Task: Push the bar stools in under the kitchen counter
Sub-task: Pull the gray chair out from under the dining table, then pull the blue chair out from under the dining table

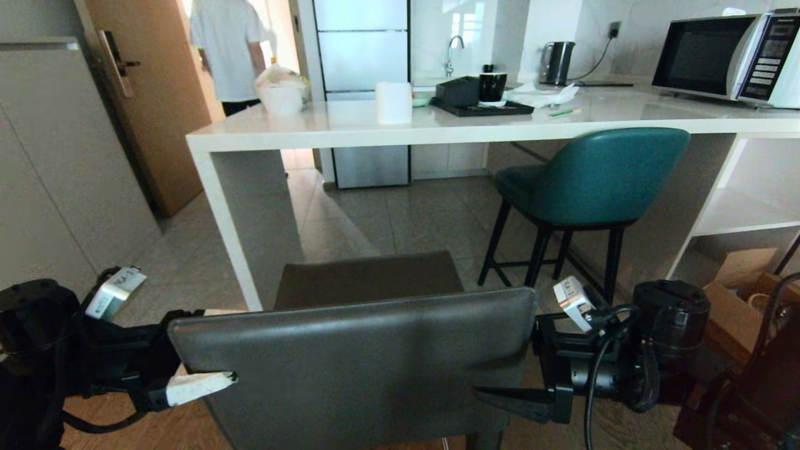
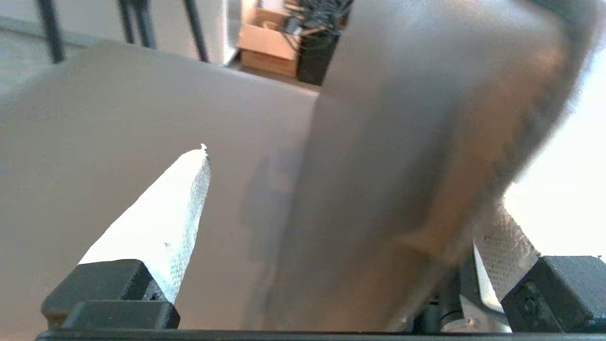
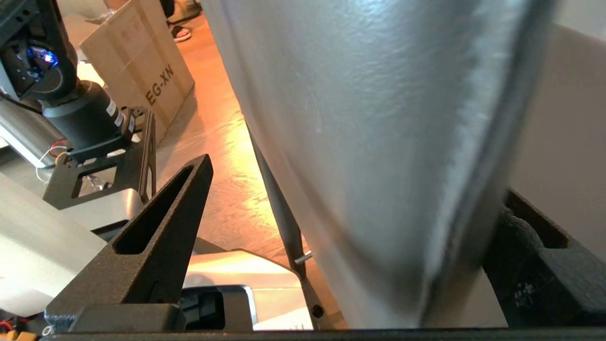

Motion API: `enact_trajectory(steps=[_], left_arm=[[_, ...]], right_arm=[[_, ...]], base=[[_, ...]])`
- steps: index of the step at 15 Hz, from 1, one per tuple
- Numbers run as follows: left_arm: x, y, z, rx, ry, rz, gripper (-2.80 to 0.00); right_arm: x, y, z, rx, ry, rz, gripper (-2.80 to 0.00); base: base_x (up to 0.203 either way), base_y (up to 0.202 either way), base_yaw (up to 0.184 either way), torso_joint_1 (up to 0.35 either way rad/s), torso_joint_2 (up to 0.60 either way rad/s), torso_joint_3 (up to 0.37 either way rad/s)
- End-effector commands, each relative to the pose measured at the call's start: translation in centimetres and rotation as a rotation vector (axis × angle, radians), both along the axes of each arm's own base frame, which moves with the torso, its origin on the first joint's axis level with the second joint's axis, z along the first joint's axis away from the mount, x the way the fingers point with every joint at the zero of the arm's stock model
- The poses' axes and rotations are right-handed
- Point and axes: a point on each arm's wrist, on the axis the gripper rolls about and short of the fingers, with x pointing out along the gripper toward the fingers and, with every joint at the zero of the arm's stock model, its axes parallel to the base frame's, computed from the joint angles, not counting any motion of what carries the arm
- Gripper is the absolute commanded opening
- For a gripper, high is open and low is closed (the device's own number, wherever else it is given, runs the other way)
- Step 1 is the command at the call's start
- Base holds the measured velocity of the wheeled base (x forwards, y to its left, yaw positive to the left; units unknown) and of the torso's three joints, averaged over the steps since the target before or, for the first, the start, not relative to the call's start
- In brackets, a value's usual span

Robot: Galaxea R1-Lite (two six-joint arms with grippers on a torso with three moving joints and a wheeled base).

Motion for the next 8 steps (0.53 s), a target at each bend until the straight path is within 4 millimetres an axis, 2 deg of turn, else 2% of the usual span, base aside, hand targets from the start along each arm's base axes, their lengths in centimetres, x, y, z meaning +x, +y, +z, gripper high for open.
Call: enact_trajectory(steps=[1, 6, 8], left_arm=[[-0.3, 1.3, 0.2, 0.002, -0.012, 0.046, 0.00], [-1.8, 4.3, 1.0, 0.009, -0.029, 0.182, 0.00], [-2.6, 5.8, 1.1, 0.010, -0.031, 0.251, 0.00]], right_arm=[[-0.2, -0.7, 0.7, 0.011, -0.023, -0.014, 0.00], [-1.3, -4.5, 1.5, 0.020, -0.025, -0.083, 0.00], [-2.3, -5.3, 2.4, 0.029, -0.045, -0.097, 0.00]], base=[[0.000, 0.000, 0.000, 0.000, 0.00, 0.000], [0.000, 0.000, 0.000, 0.000, 0.00, 0.000], [0.000, 0.000, 0.000, 0.000, 0.00, 0.000]])
